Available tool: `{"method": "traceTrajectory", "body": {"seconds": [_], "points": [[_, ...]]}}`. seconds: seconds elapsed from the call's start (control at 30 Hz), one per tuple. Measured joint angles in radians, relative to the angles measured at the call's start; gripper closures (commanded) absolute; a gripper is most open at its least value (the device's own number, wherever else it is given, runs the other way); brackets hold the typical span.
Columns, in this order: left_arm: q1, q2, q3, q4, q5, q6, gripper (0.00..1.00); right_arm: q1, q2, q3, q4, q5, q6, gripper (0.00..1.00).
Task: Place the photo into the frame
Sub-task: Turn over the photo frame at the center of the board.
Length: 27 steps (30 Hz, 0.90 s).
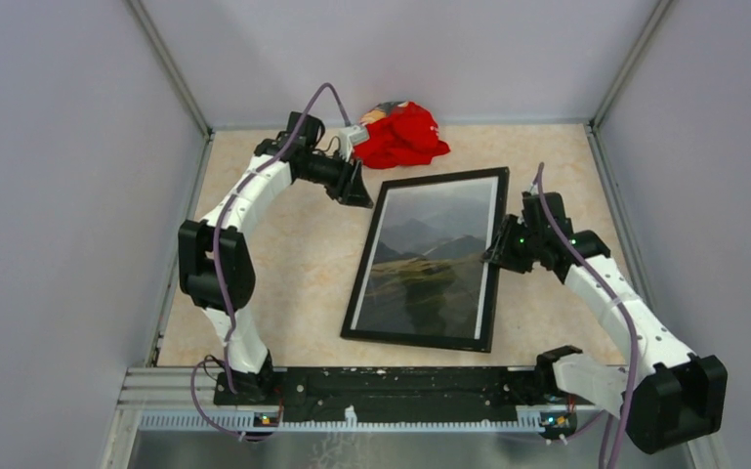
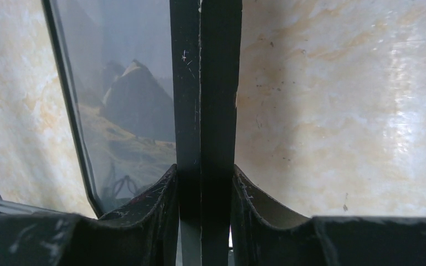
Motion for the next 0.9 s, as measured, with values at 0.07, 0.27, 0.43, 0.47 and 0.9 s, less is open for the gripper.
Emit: {"method": "traceTrajectory", "body": {"seconds": [0.07,0.27,0.43,0.47,0.9], "points": [[0.006,0.005,0.0,-0.014,-0.01,0.013,0.54,0.0,0.027,-0.028,0.044,-0.026,0.0,0.77],[0.039,0.036,0.0,-0.073,-0.043,0.049,0.54,0.0,0.204,-0.036,0.185,-0.1,-0.026,0.78],[0.076,0.037,-0.002,-0.08,-0.061,0.066,0.53,0.0,0.354,-0.021,0.273,-0.129,-0.057,0.79],[0.081,0.037,-0.005,-0.08,-0.066,0.071,0.52,0.0,0.384,-0.015,0.291,-0.132,-0.064,0.79],[0.09,0.036,-0.04,-0.071,-0.092,0.084,0.33,0.01,0.578,0.009,0.379,-0.014,-0.154,0.58]]}}
